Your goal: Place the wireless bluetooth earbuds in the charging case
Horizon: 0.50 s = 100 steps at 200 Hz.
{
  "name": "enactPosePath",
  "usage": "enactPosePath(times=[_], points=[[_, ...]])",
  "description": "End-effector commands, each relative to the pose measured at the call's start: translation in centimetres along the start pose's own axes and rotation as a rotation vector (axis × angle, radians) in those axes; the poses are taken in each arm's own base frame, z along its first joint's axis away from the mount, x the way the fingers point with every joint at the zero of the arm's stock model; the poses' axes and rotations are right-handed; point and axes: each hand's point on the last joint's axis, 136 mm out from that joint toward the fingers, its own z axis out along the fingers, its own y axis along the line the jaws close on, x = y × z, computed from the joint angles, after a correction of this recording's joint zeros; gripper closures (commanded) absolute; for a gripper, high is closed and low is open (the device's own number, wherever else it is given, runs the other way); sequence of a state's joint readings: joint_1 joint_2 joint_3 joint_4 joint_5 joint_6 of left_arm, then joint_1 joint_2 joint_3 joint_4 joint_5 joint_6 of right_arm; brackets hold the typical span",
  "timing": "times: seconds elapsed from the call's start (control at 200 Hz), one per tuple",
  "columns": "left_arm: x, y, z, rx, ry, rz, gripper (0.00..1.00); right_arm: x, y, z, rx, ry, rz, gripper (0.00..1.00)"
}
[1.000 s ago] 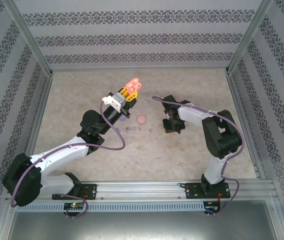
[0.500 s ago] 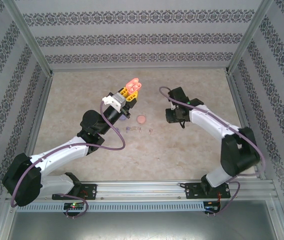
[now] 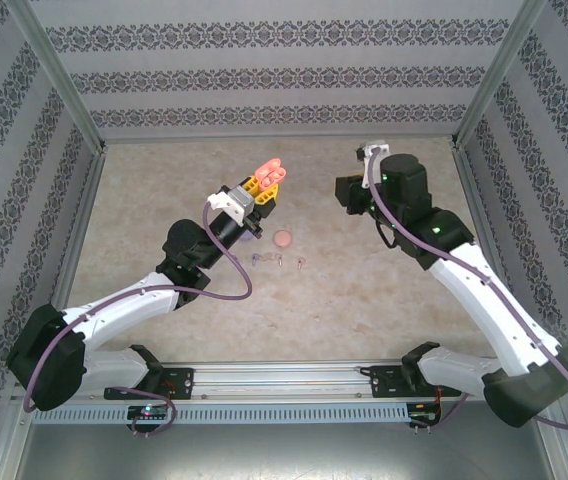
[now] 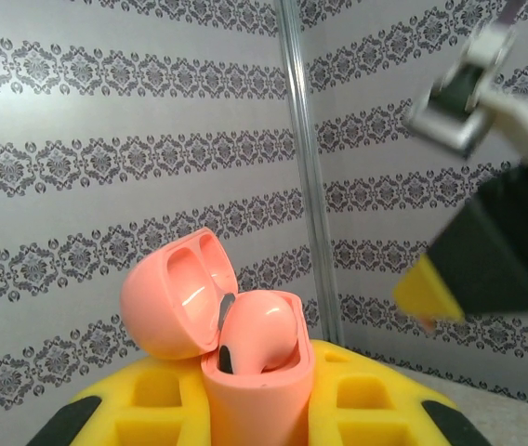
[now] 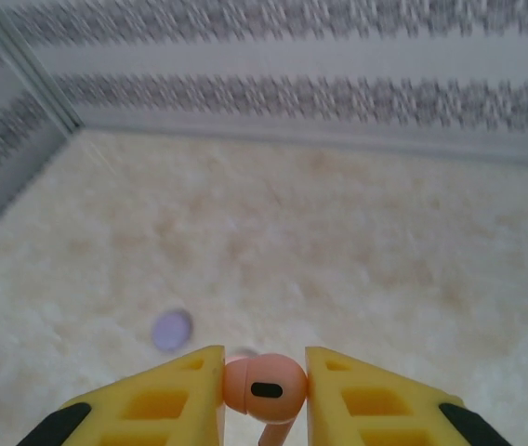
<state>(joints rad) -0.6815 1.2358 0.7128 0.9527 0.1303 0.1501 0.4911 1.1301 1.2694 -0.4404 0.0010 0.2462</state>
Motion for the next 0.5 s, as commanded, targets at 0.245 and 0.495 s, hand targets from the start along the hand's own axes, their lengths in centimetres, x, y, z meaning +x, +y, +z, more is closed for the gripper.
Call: enactPosePath(times=[0.245,0.495], points=[[-1.7,-1.2,1.0,0.057,-0.047,-0.033,1.00,-8.8,6.7,-5.8,-0.223,-0.318,-0.110,0.72],[-1.8,-1.6,1.6,0.079,-0.038,-0.043,1.00,-9.5,9.4,-4.7,-0.340,-0.324,-0.098,0.71]])
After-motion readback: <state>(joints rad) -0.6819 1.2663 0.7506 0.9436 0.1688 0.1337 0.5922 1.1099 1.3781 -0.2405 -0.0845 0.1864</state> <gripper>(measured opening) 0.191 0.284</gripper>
